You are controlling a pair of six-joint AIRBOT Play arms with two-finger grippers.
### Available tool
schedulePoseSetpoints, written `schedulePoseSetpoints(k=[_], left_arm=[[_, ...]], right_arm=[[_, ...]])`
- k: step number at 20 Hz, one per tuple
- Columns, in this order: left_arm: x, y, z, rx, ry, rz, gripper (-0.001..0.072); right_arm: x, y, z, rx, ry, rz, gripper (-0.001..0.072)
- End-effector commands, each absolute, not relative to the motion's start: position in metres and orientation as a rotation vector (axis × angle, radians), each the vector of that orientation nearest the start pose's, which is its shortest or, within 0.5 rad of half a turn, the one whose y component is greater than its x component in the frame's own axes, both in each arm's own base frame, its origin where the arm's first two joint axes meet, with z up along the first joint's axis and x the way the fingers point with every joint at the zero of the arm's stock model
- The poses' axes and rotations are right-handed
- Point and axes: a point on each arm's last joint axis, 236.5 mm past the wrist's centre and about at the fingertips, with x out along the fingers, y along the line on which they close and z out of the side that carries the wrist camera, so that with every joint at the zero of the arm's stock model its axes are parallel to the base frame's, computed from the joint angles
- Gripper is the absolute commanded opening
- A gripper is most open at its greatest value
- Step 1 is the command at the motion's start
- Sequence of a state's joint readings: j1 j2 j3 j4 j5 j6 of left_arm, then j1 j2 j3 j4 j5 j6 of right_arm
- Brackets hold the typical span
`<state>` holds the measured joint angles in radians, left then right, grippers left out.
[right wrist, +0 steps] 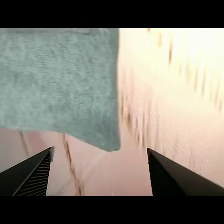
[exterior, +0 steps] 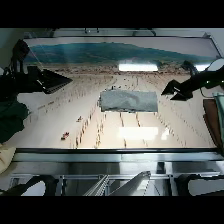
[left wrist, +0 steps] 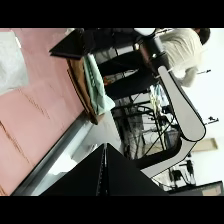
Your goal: Fold the shirts.
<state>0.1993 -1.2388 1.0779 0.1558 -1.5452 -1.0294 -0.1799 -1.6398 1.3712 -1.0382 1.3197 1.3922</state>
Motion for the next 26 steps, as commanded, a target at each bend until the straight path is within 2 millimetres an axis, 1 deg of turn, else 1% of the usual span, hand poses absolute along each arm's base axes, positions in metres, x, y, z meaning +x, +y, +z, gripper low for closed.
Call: schedulePoseSetpoints(k=[1,2,4,5,8,12,13,14,15,16,17,18,19,20,21,22,23,24,25,26], left_arm=[[0.346,-0.161,0.186,-0.889,0.898,-1.081,0.0014],[0.346,-0.161,0.186,-0.889,0.899,-1.081,0.0014],[0.346,-0.161,0.186,-0.889,0.899,-1.081,0.0014],[0.345,-0.161,0.186,-0.889,0.899,-1.081,0.0014],[0.345,-0.161,0.186,-0.889,0.900,-1.083,0.0014],[0.345,-0.161,0.186,-0.889,0.900,-1.083,0.0014],[0.345,-0.161,0.186,-0.889,0.900,-1.083,0.0014],[0.345,-0.161,0.186,-0.889,0.900,-1.083,0.0014],[0.345,-0.161,0.186,-0.889,0.900,-1.083,0.0014],[0.345,-0.161,0.186,-0.889,0.900,-1.083,0.0014],[0.345,-0.161,0.186,-0.889,0.900,-1.083,0.0014],[0.345,-0.161,0.186,-0.888,0.901,-1.085,0.0014],[0.343,-0.162,0.186,-0.888,0.904,-1.089,0.0014],[0.343,-0.162,0.186,-0.888,0.904,-1.089,0.0014],[0.343,-0.162,0.186,-0.888,0.904,-1.089,0.0013],[0.343,-0.162,0.186,-0.887,0.903,-1.090,0.0014],[0.343,-0.162,0.186,-0.887,0.904,-1.090,0.0014],[0.343,-0.162,0.186,-0.887,0.904,-1.090,0.0013],[0.343,-0.162,0.186,-0.887,0.905,-1.091,0.0014],[0.341,-0.162,0.186,-0.884,0.908,-1.099,0.0014]], right_arm=[[0.415,0.043,-0.082,0.588,1.444,0.303,0.0652],[0.420,0.056,-0.084,0.650,1.429,0.355,0.0652],[0.435,0.085,-0.079,0.788,1.366,0.471,0.0643],[0.442,0.095,-0.077,0.836,1.341,0.497,0.0641],[0.453,0.104,-0.091,0.837,1.318,0.470,0.0641],[0.449,0.129,-0.094,0.797,1.337,0.505,0.0640],[0.447,0.135,-0.094,0.788,1.346,0.519,0.0576],[0.443,0.143,-0.093,0.775,1.353,0.545,0.0310],[0.441,0.152,-0.088,0.780,1.350,0.585,0.0077],[0.440,0.160,-0.079,0.806,1.338,0.626,0.0021],[0.442,0.167,-0.065,0.842,1.318,0.668,0.0020],[0.445,0.169,-0.048,0.857,1.288,0.696,0.0020],[0.453,0.162,-0.031,0.850,1.252,0.685,0.0019],[0.465,0.149,-0.010,0.849,1.201,0.663,0.0018],[0.482,0.127,0.017,0.856,1.129,0.626,0.0018],[0.502,0.093,0.052,0.888,1.034,0.560,0.0018],[0.519,0.050,0.086,0.930,0.935,0.476,0.0018],[0.528,-0.004,0.121,0.984,0.828,0.365,0.0018],[0.524,-0.057,0.148,1.031,0.747,0.251,0.0018],[0.506,-0.110,0.169,1.062,0.680,0.117,0.0018]])
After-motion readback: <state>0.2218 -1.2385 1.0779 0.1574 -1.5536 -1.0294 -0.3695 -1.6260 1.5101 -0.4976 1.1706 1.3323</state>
